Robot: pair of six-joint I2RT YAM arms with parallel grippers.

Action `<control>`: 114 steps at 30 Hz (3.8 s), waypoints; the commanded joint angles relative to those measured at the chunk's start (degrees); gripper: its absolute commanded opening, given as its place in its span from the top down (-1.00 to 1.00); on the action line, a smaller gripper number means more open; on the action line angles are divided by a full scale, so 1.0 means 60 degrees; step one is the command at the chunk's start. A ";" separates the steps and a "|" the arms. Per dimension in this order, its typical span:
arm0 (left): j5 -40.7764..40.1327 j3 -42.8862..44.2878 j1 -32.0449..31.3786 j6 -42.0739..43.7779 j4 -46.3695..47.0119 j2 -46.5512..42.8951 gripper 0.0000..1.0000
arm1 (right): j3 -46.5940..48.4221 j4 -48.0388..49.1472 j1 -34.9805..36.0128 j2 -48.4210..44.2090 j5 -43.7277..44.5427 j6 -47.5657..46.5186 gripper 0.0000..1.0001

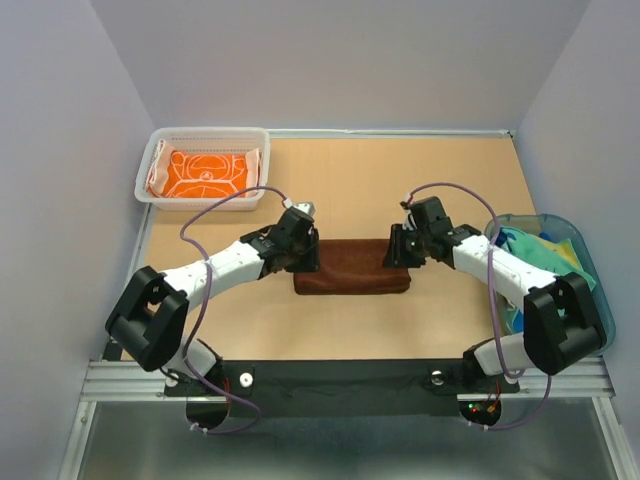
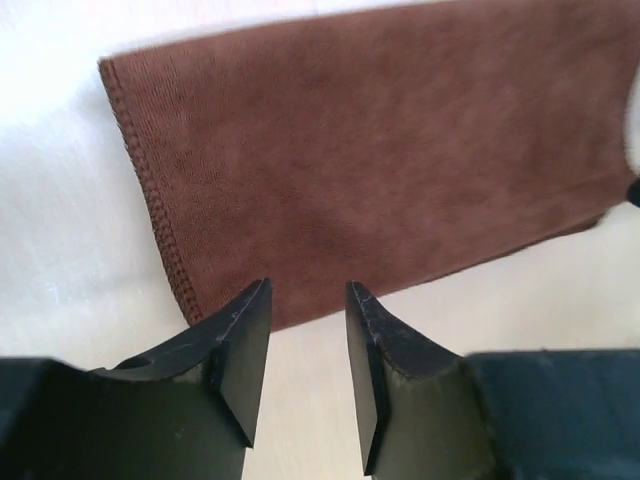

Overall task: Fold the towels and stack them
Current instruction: Fold the towel, then neatly place the folded towel into the bin

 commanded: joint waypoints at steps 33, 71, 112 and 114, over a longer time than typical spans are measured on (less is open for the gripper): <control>0.0041 -0.2297 -0.0569 -0.2302 0.1565 -0.1320 0.00 | -0.1768 0.1069 -0.2765 -0.1556 0.0001 0.0650 0.15; -0.1983 -0.2428 0.4515 0.0878 -0.0109 -0.5482 -0.97 | 0.4415 -0.0617 0.7679 0.5707 0.6460 -0.1826 0.01; 0.2091 -0.5328 0.1483 -0.5887 0.7331 -0.0971 -0.97 | 0.1734 0.2562 0.6786 0.2090 0.5934 -0.0713 0.99; 0.1958 -0.5358 0.1351 -0.6123 0.7844 -0.0664 -0.97 | 0.1749 0.2620 0.6801 0.2119 0.5846 -0.0684 0.99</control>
